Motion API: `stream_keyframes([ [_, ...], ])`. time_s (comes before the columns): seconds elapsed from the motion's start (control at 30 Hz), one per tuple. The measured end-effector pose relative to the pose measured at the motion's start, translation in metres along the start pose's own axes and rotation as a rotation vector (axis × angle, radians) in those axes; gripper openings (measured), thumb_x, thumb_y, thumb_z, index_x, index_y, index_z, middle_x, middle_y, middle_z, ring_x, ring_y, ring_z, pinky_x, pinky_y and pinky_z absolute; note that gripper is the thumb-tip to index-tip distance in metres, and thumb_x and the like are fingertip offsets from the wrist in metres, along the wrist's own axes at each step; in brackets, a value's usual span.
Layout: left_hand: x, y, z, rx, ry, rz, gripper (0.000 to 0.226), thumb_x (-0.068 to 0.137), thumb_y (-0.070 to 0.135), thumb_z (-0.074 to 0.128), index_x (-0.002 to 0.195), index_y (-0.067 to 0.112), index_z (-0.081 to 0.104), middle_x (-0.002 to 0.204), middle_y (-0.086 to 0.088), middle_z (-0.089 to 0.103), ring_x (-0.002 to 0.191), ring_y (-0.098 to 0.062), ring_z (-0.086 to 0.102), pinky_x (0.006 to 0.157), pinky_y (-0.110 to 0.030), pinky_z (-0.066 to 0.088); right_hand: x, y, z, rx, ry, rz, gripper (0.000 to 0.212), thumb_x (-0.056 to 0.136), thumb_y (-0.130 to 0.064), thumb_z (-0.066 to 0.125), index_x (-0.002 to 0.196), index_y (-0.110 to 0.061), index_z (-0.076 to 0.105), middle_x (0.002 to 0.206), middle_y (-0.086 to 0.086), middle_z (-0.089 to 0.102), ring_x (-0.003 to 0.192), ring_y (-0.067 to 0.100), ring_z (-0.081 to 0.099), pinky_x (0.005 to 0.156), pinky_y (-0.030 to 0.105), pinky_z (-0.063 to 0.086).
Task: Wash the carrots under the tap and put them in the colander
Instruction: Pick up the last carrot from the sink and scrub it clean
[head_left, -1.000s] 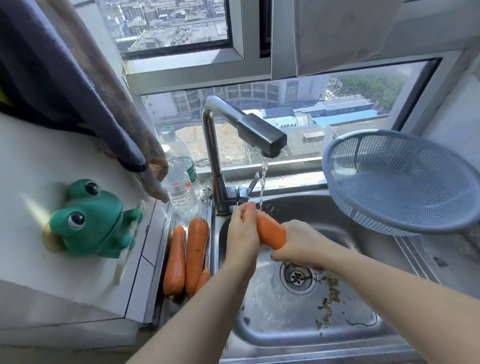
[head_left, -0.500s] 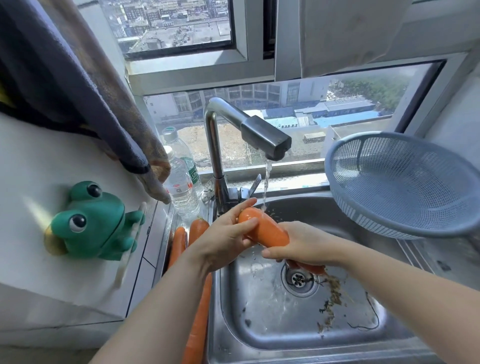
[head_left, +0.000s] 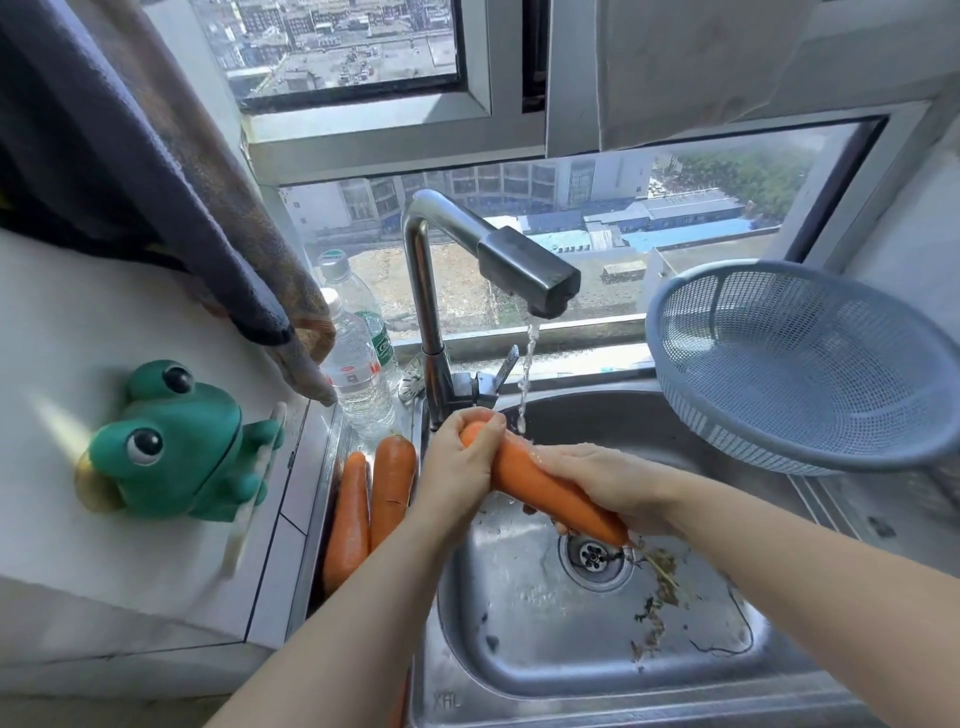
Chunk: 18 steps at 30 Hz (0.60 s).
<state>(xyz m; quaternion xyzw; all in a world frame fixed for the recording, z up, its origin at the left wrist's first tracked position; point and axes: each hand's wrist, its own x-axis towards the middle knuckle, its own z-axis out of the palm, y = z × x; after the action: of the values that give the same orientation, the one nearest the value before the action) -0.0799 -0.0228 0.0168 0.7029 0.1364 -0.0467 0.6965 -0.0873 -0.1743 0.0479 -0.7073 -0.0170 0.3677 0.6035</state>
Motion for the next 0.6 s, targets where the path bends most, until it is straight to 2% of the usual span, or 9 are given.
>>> stream_keyframes([
  [0.07, 0.002, 0.0, -0.005, -0.012, 0.007, 0.037, 0.004, 0.093, 0.03, 0.058, 0.094, 0.027, 0.06, 0.109, -0.017, 0.064, 0.09, -0.023, 0.062, 0.077, -0.043, 0.055, 0.002, -0.002, -0.001, 0.034, -0.054, 0.024, 0.025, 0.102, -0.032, 0.038, 0.109, -0.019, 0.058, 0.086, 0.004, 0.063, 0.061, 0.009, 0.056, 0.056, 0.019, 0.047],
  [0.17, -0.002, -0.002, -0.007, 0.071, 0.069, 0.203, 0.006, 0.096, 0.029, 0.053, 0.092, 0.029, 0.057, 0.096, -0.004, 0.064, 0.083, -0.012, 0.06, 0.07, -0.017, 0.048, 0.009, -0.005, 0.004, 0.035, 0.007, 0.073, 0.04, 0.097, -0.043, 0.046, 0.112, -0.011, 0.063, 0.083, 0.006, 0.066, 0.062, 0.012, 0.057, 0.061, 0.025, 0.047],
  [0.27, -0.004, 0.0, -0.009, 0.101, 0.088, 0.275, 0.007, 0.097, 0.03, 0.052, 0.093, 0.028, 0.058, 0.089, 0.0, 0.064, 0.08, -0.011, 0.062, 0.072, -0.015, 0.048, 0.013, -0.007, 0.006, 0.02, 0.031, 0.062, 0.046, 0.092, -0.051, 0.051, 0.108, -0.011, 0.066, 0.085, 0.006, 0.068, 0.062, 0.012, 0.059, 0.062, 0.026, 0.049],
  [0.33, -0.001, 0.004, -0.011, 0.171, 0.114, 0.266, 0.009, 0.098, 0.025, 0.051, 0.096, 0.021, 0.059, 0.087, 0.005, 0.062, 0.076, -0.002, 0.057, 0.066, -0.006, 0.042, 0.012, -0.004, 0.004, 0.004, -0.021, -0.003, 0.03, 0.096, -0.038, 0.051, 0.11, -0.014, 0.064, 0.089, 0.004, 0.065, 0.063, 0.008, 0.059, 0.061, 0.022, 0.05],
  [0.4, 0.004, 0.008, -0.012, 0.218, 0.129, 0.25, 0.009, 0.098, 0.024, 0.05, 0.1, 0.019, 0.058, 0.088, 0.008, 0.06, 0.076, 0.001, 0.053, 0.062, -0.003, 0.039, 0.011, -0.001, 0.003, -0.034, -0.065, -0.071, 0.018, 0.097, -0.027, 0.052, 0.111, -0.02, 0.062, 0.092, 0.003, 0.062, 0.064, 0.007, 0.059, 0.061, 0.021, 0.049],
  [0.5, 0.002, 0.011, -0.006, 0.228, 0.134, 0.284, 0.005, 0.097, 0.022, 0.051, 0.096, 0.022, 0.056, 0.084, 0.011, 0.059, 0.078, -0.001, 0.055, 0.063, -0.002, 0.038, 0.013, -0.001, 0.005, -0.08, 0.035, -0.126, 0.024, 0.097, -0.034, 0.052, 0.111, -0.021, 0.067, 0.091, 0.007, 0.064, 0.07, 0.014, 0.059, 0.061, 0.026, 0.052],
  [0.6, -0.001, 0.014, -0.003, 0.257, 0.125, 0.317, 0.009, 0.096, 0.02, 0.052, 0.091, 0.026, 0.055, 0.08, 0.015, 0.058, 0.072, 0.008, 0.055, 0.063, -0.001, 0.037, 0.014, -0.004, 0.005, -0.03, 0.117, -0.14, 0.032, 0.096, -0.039, 0.051, 0.099, -0.014, 0.07, 0.079, 0.005, 0.066, 0.06, 0.01, 0.058, 0.053, 0.022, 0.051],
])
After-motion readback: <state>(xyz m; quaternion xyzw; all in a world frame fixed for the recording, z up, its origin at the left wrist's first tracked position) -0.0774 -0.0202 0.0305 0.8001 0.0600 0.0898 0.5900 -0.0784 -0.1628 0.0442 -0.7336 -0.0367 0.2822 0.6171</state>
